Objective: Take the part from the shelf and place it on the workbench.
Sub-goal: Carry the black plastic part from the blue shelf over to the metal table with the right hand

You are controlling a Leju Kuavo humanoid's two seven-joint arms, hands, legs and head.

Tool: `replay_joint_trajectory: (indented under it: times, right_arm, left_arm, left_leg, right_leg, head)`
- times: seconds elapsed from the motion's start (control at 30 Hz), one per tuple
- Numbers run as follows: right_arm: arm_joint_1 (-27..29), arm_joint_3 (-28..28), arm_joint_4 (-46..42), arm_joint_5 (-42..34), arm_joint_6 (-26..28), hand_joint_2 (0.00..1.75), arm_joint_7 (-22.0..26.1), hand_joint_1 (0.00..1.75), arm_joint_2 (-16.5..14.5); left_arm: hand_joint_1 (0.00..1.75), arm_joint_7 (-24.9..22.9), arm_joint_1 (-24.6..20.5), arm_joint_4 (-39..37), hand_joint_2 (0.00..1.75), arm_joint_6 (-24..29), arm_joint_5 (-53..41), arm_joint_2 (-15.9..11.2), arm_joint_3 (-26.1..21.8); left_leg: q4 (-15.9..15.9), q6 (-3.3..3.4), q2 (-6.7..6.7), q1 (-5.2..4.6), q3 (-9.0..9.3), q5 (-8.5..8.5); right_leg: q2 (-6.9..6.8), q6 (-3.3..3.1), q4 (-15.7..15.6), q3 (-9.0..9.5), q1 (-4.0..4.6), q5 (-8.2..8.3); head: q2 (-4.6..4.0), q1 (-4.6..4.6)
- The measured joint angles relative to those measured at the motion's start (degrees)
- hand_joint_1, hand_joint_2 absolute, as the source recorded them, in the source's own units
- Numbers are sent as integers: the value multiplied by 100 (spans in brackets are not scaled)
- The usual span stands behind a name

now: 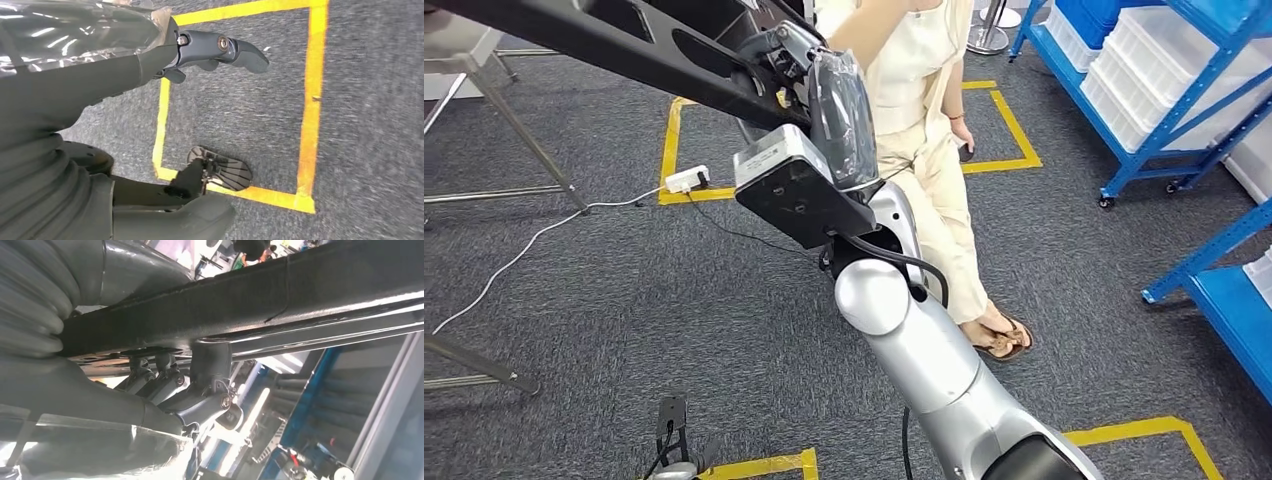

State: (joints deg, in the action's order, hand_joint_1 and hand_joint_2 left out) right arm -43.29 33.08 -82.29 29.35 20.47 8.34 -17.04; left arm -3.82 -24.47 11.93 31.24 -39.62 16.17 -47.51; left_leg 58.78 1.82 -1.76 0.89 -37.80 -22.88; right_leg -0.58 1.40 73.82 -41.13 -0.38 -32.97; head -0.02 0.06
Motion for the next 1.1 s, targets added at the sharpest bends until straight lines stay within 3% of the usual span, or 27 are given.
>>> replay_joint_trajectory:
  times: [0.03, 0.07, 0.13, 0.2, 0.27, 0.3, 0.37, 0.43, 0.5, 0.53, 0.57, 0.63, 0.7, 0.73, 0.8, 0.87, 0.93, 1.0, 1.03, 1.07, 1.1]
  right_arm:
    - [21, -6, 14, -10, 9, 175, 5, 173, 22]
    - [34, -12, 26, -21, 15, 175, 10, 173, 37]
    - [38, -22, 39, -37, 20, 175, 30, 173, 48]
    - [33, -27, 45, -49, 22, 175, 56, 173, 48]
    - [33, -31, 59, -57, 23, 175, 69, 173, 49]
    - [33, -33, 65, -61, 26, 175, 71, 173, 49]
    - [33, -37, 70, -70, 34, 175, 77, 173, 49]
    - [41, -47, 77, -80, 40, 175, 89, 173, 52]
    - [67, -61, 99, -90, 42, 175, 95, 173, 54]
    - [83, -68, 115, -95, 42, 175, 95, 173, 54]
    - [95, -74, 131, -101, 42, 175, 98, 173, 54]
    - [103, -83, 157, -114, 42, 175, 107, 173, 54]
    - [100, -96, 172, -120, 40, 175, 116, 173, 55]
    - [100, -102, 178, -122, 38, 175, 120, 173, 55]
    - [95, -112, 193, -122, 36, 175, 124, 173, 53]
    - [79, -121, 211, -124, 33, 175, 126, 173, 51]
    - [60, -138, 236, -127, 31, 175, 128, 173, 60]
    - [54, -149, 278, -126, 31, 175, 129, 173, 86]
    - [56, -150, 303, -126, 31, 175, 129, 173, 100]
    - [57, -150, 327, -125, 31, 175, 129, 173, 111]
    - [54, -150, 345, -123, 31, 175, 132, 173, 116]
  left_arm:
    - [0, 0, 10, 0, 175, -1, 2, -5, -1]
    - [0, 1, 19, 0, 175, -1, 4, -11, -1]
    - [0, 5, 25, 0, 175, -1, 4, -20, -2]
    - [0, 13, 28, 0, 175, -2, 4, -26, -3]
    - [0, 17, 44, 0, 175, -9, 4, -31, -4]
    - [0, 19, 54, 0, 175, -12, 4, -39, -4]
    - [0, 33, 60, 0, 175, -15, 18, -58, -5]
    - [0, 72, 62, 0, 175, -15, 65, -80, -10]
    - [0, 96, 83, 0, 175, -14, 103, -103, -16]
    - [0, 95, 101, 0, 175, -12, 113, -115, -18]
    - [0, 98, 119, 0, 175, -10, 135, -126, -20]
    - [0, 111, 143, -1, 175, -7, 187, -144, -28]
    - [0, 126, 147, -1, 175, -7, 221, -150, -45]
    - [0, 132, 146, -1, 175, -7, 230, -151, -57]
    - [0, 136, 149, 1, 175, -7, 236, -154, -90]
    - [0, 138, 144, 3, 175, -7, 235, -158, -114]
    - [0, 138, 125, 5, 175, -7, 234, -161, -119]
    - [0, 137, 114, 6, 175, -7, 232, -163, -120]
    - [0, 137, 116, 6, 175, -7, 232, -164, -121]
    - [0, 137, 118, 6, 175, -7, 231, -166, -123]
    - [0, 137, 118, 6, 175, -7, 231, -167, -126]
  left_leg:
    - [1, 1, -70, -6, 1, 0]
    - [3, 0, -141, -12, 3, 1]
    - [7, -6, -263, -19, 1, 3]
    - [12, -34, -357, -22, -19, 13]
    - [-1, -85, -430, -13, -41, 36]
    - [1, -109, -437, 0, -54, 33]
    - [171, -153, -270, -10, -139, -93]
    - [769, -194, -11, -15, -411, -416]
    - [1413, -244, 85, 15, -718, -660]
    - [1504, -267, 105, 36, -765, -652]
    - [1380, -291, 136, 61, -700, -553]
    - [675, -339, 320, 99, -317, -253]
    - [137, -324, 455, 89, -17, -104]
    - [64, -295, 459, 64, 18, -110]
    - [43, -201, 342, 29, 22, -88]
    - [1, -105, 245, 22, 51, -58]
    - [-24, -32, 147, 25, 72, -39]
    - [-24, -4, 27, 21, 69, -36]
    - [-23, -3, -39, 18, 69, -36]
    - [-22, -4, -106, 16, 71, -36]
    - [-20, -6, -173, 14, 73, -34]
  right_leg:
    - [20, 21, 15, -43, 2, 50]
    - [46, 50, -190, 25, 4, 178]
    - [208, 85, -958, 360, 2, 505]
    - [336, 58, -1455, 604, 16, 684]
    - [292, 6, -1528, 655, 44, 719]
    - [248, -27, -1554, 665, 19, 740]
    - [152, -105, -1629, 704, -26, 779]
    - [47, -164, -1664, 733, -21, 782]
    - [-70, -192, -1662, 737, -4, 769]
    - [-125, -196, -1661, 737, -2, 765]
    - [-174, -195, -1656, 737, -5, 759]
    - [-257, -159, -1625, 734, -2, 729]
    - [-320, -92, -1582, 723, 36, 685]
    - [-352, -63, -1572, 727, 61, 671]
    - [-420, -11, -1575, 741, 74, 652]
    - [-323, 33, -1414, 677, 49, 544]
    - [-104, 18, -821, 402, 14, 283]
    - [0, 6, -58, 9, 3, 40]
    - [18, 24, 119, -99, 1, 15]
    - [34, 55, 91, -108, 1, 71]
    - [62, 90, -178, 7, 0, 206]
  head:
    - [0, 2]
    - [0, 1]
    - [-1, -1]
    - [-1, -4]
    - [-1, -4]
    - [-1, -7]
    - [-1, -19]
    - [-1, -32]
    - [-1, -36]
    - [-1, -38]
    - [-1, -38]
    - [-1, -39]
    - [-1, -38]
    - [-1, -29]
    - [0, -15]
    - [0, -14]
    - [-1, 0]
    - [0, 12]
    - [0, 12]
    - [0, 12]
    - [-1, 12]
